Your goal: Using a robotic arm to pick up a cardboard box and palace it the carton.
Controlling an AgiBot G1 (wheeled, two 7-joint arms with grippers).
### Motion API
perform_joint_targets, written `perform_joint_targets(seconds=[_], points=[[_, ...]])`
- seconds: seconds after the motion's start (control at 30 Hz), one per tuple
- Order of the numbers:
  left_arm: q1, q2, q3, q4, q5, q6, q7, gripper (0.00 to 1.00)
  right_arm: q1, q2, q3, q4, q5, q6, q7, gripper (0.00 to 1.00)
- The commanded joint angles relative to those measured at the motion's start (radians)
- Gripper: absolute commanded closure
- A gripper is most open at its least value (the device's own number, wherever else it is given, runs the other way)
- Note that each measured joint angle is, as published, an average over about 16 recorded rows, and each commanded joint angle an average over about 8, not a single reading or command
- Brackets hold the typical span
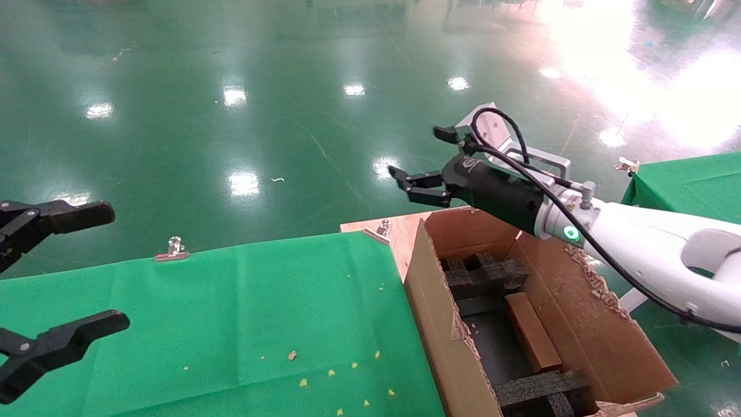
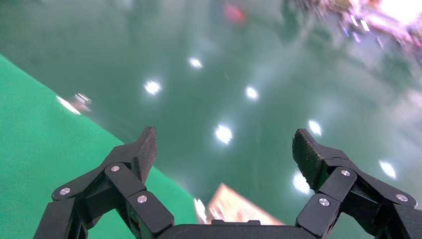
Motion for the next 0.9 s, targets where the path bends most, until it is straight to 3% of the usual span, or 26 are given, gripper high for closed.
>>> perform_joint_targets(seconds=[0.03, 0.9], points=[[0.000, 0.000, 0.000, 0.000, 0.000, 0.000, 0.000, 0.00, -0.031, -0.004, 0.067, -0.003, 0.042, -0.062, -0.055, 0.00], [0.000, 0.000, 0.000, 0.000, 0.000, 0.000, 0.000, 0.00, -0.439, -0.058, 0.955, -0.043, 0.596, -0.872, -0.778, 0.00]])
